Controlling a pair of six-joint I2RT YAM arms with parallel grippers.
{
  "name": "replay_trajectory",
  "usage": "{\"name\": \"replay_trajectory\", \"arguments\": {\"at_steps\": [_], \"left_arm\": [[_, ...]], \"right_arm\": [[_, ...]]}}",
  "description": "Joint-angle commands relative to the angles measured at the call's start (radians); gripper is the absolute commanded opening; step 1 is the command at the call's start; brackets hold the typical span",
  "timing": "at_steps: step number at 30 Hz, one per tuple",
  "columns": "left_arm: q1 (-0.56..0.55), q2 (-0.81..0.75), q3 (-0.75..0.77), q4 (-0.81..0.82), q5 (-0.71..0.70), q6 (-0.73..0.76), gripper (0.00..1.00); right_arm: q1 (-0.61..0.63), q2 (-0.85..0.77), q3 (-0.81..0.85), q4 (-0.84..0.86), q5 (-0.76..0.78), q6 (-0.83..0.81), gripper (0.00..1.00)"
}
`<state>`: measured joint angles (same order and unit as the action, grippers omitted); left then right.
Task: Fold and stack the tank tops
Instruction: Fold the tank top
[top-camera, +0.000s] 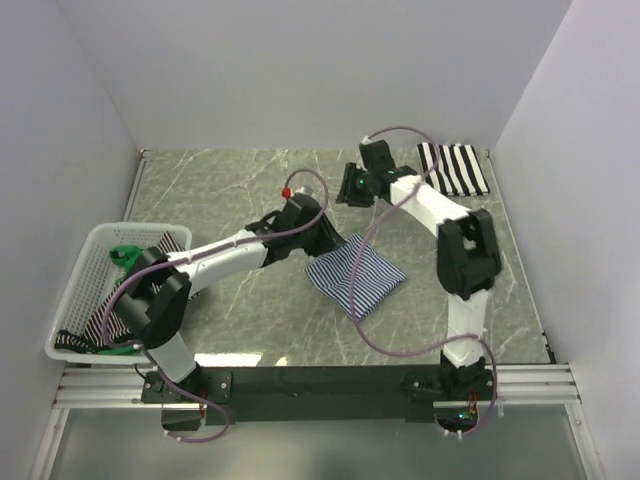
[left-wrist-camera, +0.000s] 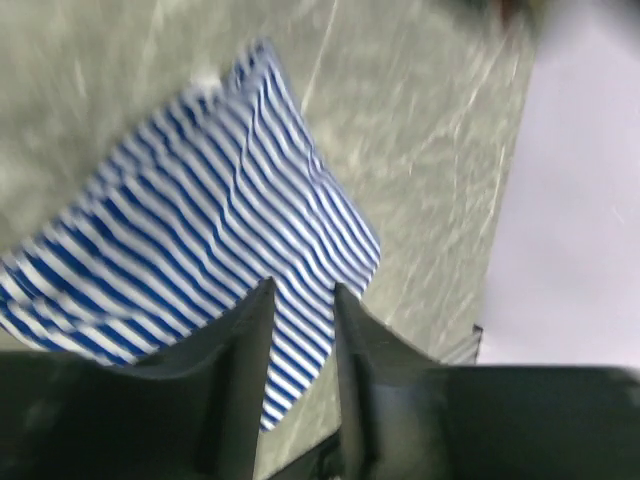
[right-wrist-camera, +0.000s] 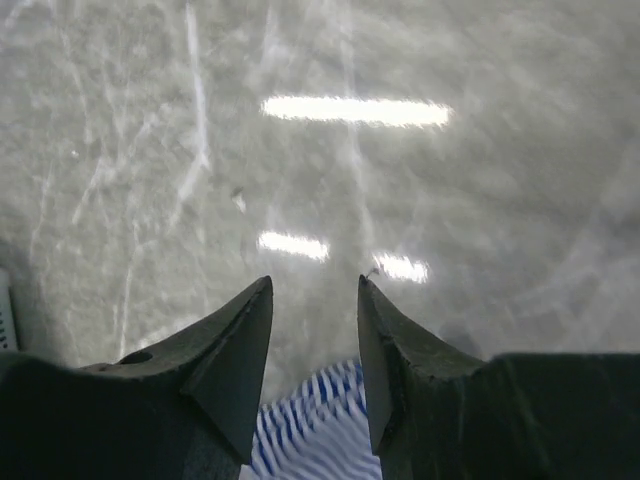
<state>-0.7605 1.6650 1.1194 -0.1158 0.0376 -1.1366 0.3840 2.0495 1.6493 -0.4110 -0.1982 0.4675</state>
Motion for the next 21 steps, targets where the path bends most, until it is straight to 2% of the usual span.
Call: {"name": "replay_trajectory", "arguments": {"at_steps": [1, 2, 3, 5, 7, 8, 11, 15, 18, 21], "left_arm": [[0.053, 0.056, 0.110, -0.105, 0.033, 0.145, 0.31], [0.055, 0.108, 0.184, -0.140, 0.018, 0.175, 0.31], [0.053, 0.128, 0.212, -0.160, 0.030, 0.251, 0.31], [0.053, 0.177, 0.267, -0.208, 0.044, 0.299, 0.32], [0.049, 0.197, 0.281, -0.205, 0.082, 0.365, 0.34], [0.047, 0.212, 0.301, -0.231, 0.078, 0.376, 0.35], [0.046, 0.234, 0.319, -0.248, 0.093, 0.425, 0.36], [0.044, 0.220, 0.298, -0.205, 0.139, 0.457, 0.37], [0.027, 0.203, 0.269, -0.171, 0.229, 0.466, 0.37], [-0.019, 0.194, 0.244, -0.180, 0.254, 0.468, 0.36]], "right_arm": [[-0.013, -0.277, -0.162, -0.014, 0.124, 0.074, 0.47], [-0.013, -0.386, -0.289, 0.012, 0.169, 0.123, 0.47], [-0.013, -0.443, -0.355, 0.029, 0.189, 0.147, 0.47], [-0.011, -0.597, -0.533, 0.057, 0.224, 0.201, 0.47], [-0.011, -0.694, -0.650, 0.075, 0.217, 0.236, 0.47], [-0.010, -0.791, -0.760, 0.089, 0.211, 0.272, 0.47], [0.000, -0.984, -0.976, 0.127, 0.186, 0.354, 0.54], [0.048, -1.142, -1.138, 0.156, 0.146, 0.445, 0.59], [0.078, -1.204, -1.215, 0.172, 0.164, 0.506, 0.63], [0.090, -1.244, -1.304, 0.236, 0.148, 0.575, 0.64]]}}
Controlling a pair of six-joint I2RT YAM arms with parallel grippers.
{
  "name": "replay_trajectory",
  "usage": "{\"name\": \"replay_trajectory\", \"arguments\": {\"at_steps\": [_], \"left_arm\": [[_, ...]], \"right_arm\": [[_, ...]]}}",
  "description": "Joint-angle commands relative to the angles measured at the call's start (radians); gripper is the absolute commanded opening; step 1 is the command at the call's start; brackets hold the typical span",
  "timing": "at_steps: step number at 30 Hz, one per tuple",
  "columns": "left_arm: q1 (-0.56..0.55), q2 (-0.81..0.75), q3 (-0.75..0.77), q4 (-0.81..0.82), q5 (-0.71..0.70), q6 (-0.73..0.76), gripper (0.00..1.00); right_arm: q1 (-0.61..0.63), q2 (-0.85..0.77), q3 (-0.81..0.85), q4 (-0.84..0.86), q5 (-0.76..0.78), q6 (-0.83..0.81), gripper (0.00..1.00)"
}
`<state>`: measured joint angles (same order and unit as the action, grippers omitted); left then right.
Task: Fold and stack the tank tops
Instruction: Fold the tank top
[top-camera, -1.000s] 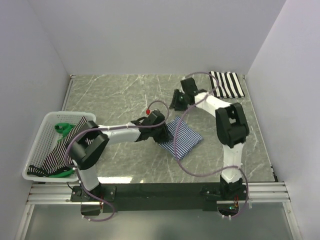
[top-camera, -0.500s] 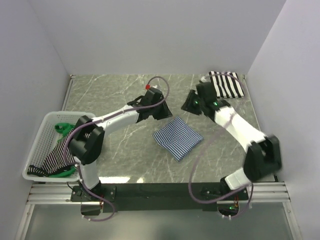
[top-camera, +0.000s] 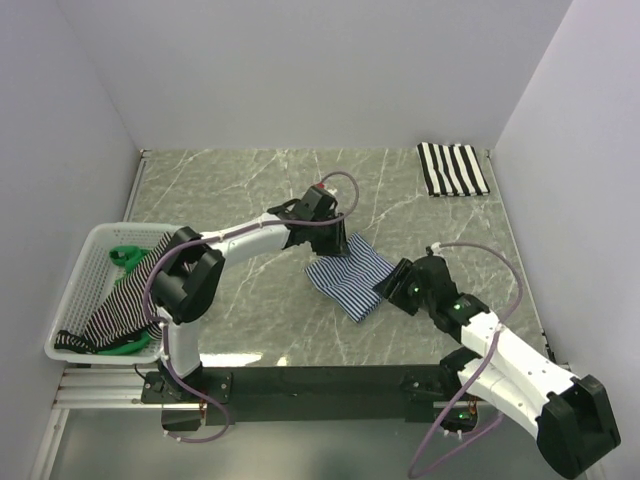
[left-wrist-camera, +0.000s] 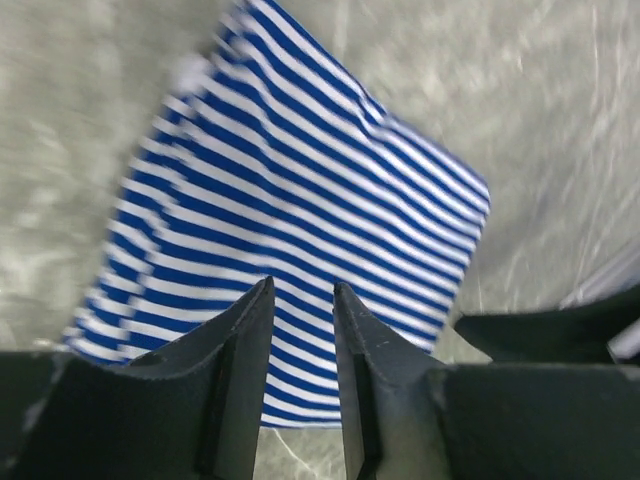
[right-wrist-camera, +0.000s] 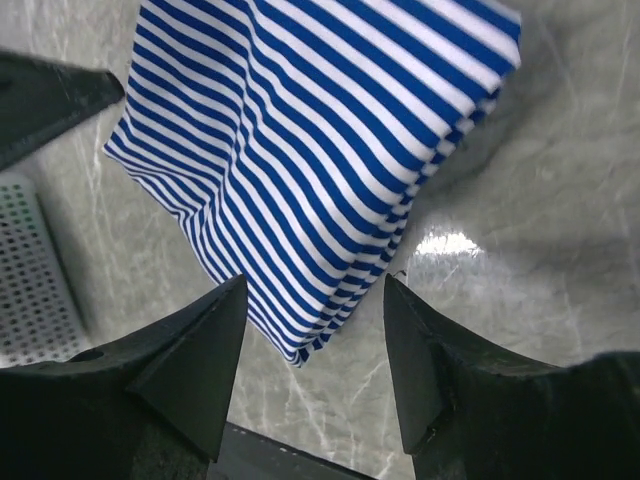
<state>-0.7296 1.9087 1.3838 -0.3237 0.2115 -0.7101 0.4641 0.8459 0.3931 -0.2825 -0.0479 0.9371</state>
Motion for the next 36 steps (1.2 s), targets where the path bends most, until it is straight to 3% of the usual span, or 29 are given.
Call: {"name": "replay_trajectory", "arguments": {"at_steps": [1, 7, 14, 21, 27, 36], "left_arm": [[-0.060, -0.053, -0.041, 0.028, 0.088, 0.037, 0.35], [-0.122, -0.102, -0.207, 0.104, 0.121, -0.023, 0.33], [-0.163, -0.068, -0.236, 0.120, 0.103, -0.052, 0.32], [-0.163, -0.063, -0.232, 0.118, 0.086, -0.083, 0.31], [-0.162, -0.060, -0.230, 0.130, 0.094, -0.103, 0.31], [-0.157, -0.071, -0.216, 0.126, 0.126, -0.112, 0.31]], "right_arm": [[0.016, -0.047, -0.069, 0.126, -0.009, 0.141, 0.64], [0.048, -0.110, -0.184, 0.198, 0.036, 0.239, 0.66], [0.082, -0.087, -0.255, 0.281, 0.083, 0.304, 0.67], [0.163, -0.010, -0.240, 0.249, 0.155, 0.348, 0.67], [0.182, 0.025, -0.238, 0.221, 0.200, 0.384, 0.61], [0.180, 0.186, -0.139, 0.204, 0.247, 0.310, 0.51]]}}
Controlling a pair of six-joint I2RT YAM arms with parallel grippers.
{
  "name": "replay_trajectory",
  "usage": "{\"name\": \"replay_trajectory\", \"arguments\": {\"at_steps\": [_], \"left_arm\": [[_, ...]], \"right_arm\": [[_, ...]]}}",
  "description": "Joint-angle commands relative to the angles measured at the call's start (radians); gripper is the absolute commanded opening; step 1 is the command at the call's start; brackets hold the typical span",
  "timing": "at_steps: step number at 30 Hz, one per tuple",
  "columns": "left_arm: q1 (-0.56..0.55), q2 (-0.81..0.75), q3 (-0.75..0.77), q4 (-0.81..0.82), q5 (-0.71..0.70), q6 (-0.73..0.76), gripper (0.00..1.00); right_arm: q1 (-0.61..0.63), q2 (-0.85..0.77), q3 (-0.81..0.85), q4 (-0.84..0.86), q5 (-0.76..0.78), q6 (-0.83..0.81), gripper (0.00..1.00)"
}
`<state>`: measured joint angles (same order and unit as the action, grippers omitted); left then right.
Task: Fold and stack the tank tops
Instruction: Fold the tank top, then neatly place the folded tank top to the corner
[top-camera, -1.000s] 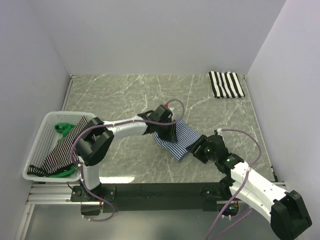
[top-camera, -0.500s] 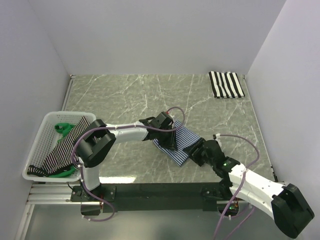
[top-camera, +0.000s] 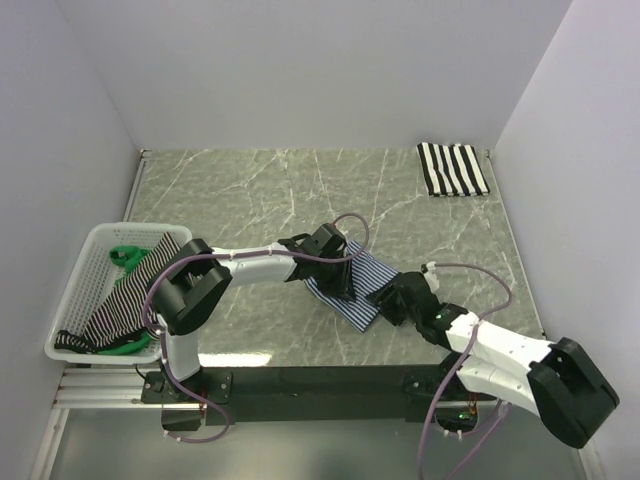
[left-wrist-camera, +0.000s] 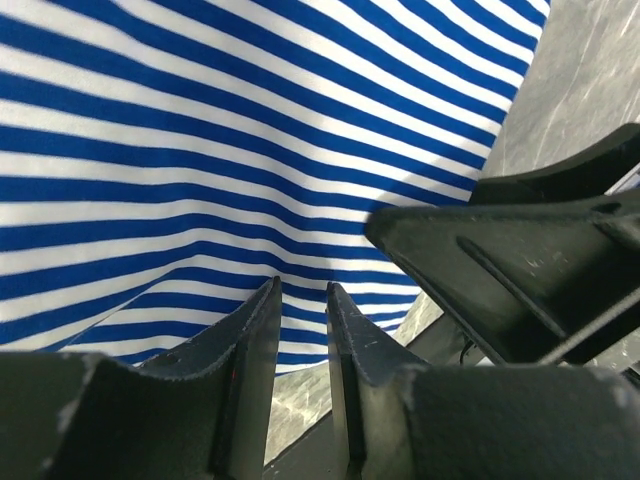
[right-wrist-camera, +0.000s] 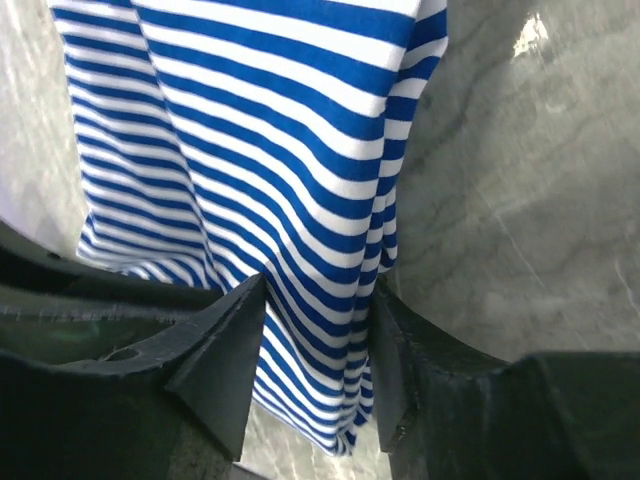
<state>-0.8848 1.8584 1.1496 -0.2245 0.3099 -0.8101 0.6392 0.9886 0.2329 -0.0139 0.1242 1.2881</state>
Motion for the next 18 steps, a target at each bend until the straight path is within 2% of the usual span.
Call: {"name": "replay_trajectory", "arguments": {"at_steps": [1, 4, 5, 6, 8, 12, 15, 18], "left_arm": [[-0.002, -0.021, 0.022, 0.025, 0.029, -0.012, 0.31], [0.003, -0.039, 0.036, 0.002, 0.018, -0.011, 0.31], [0.010, -0.048, 0.042, -0.006, 0.014, -0.006, 0.30], [0.018, -0.059, 0.050, -0.028, 0.009, -0.004, 0.31], [0.046, -0.102, 0.076, -0.053, -0.009, 0.002, 0.31], [0.121, -0.204, 0.143, -0.133, -0.046, 0.018, 0.31], [0.194, -0.289, 0.188, -0.194, -0.068, 0.040, 0.32], [0.271, -0.350, 0.220, -0.249, -0.071, 0.072, 0.33]], "right_arm": [[0.005, 0.065, 0.031, -0.061, 0.077, -0.053, 0.50], [0.007, 0.096, 0.055, -0.067, 0.092, -0.090, 0.30], [0.007, 0.107, 0.071, -0.084, 0.095, -0.105, 0.18], [0.005, 0.116, 0.088, -0.102, 0.103, -0.118, 0.10], [0.005, 0.148, 0.149, -0.148, 0.117, -0.170, 0.00], [0.004, 0.220, 0.282, -0.250, 0.169, -0.269, 0.00], [-0.001, 0.315, 0.429, -0.326, 0.212, -0.418, 0.00], [-0.007, 0.471, 0.616, -0.411, 0.279, -0.568, 0.00]]}}
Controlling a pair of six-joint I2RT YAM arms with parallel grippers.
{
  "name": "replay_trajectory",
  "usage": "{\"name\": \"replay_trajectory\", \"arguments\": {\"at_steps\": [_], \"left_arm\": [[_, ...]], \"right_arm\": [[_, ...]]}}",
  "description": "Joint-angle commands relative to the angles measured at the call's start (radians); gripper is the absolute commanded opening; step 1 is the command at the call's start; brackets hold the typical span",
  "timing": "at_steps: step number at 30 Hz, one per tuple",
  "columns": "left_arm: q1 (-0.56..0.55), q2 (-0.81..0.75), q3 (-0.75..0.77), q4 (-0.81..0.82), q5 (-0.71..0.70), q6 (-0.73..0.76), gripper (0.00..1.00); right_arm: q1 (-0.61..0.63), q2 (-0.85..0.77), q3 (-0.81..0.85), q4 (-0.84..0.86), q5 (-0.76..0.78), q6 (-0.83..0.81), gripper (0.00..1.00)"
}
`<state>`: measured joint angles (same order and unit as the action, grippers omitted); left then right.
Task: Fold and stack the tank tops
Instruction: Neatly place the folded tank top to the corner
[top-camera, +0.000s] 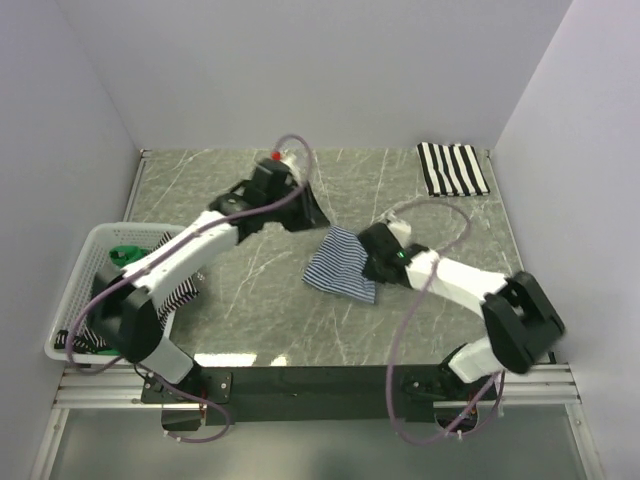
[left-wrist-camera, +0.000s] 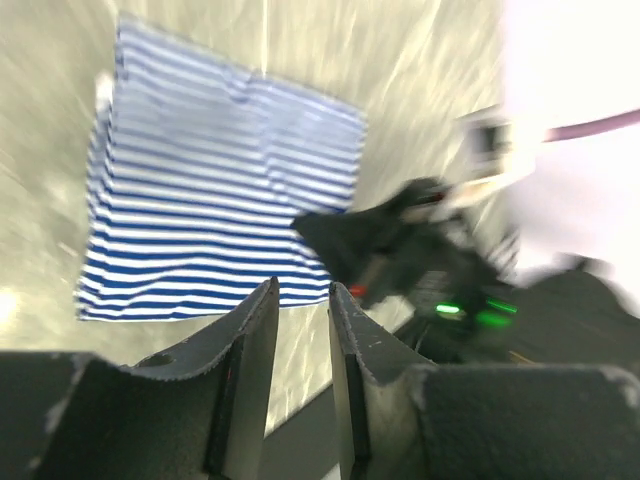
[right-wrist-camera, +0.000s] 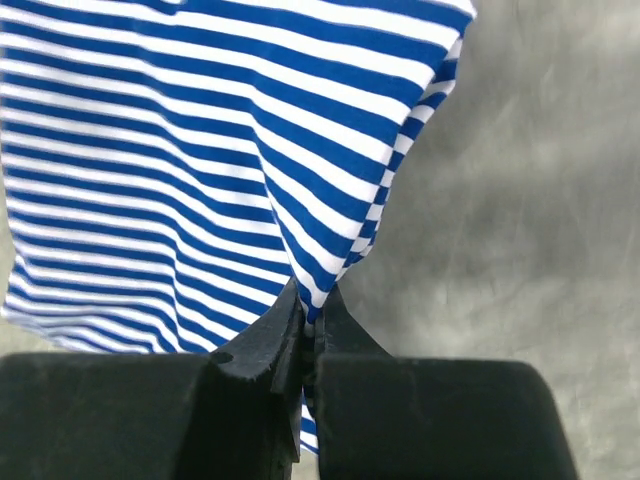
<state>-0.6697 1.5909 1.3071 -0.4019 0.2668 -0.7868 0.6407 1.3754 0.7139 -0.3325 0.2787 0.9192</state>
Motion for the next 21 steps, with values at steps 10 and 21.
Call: {"name": "replay_trajectory", "arguments": {"at_steps": [10, 21], "left_arm": [[0.240, -0.203, 0.037, -0.144, -0.012, 0.135, 0.34], [0.302, -0.144, -0.089, -0.032, 0.092, 0.094, 0.34]], "right_arm": [[-0.079, 0.559, 0.709, -0.231, 0.286, -0.655, 0.00], [-0.167, 0.728, 1.015, -0.246, 0.244, -0.922, 0.25]]}}
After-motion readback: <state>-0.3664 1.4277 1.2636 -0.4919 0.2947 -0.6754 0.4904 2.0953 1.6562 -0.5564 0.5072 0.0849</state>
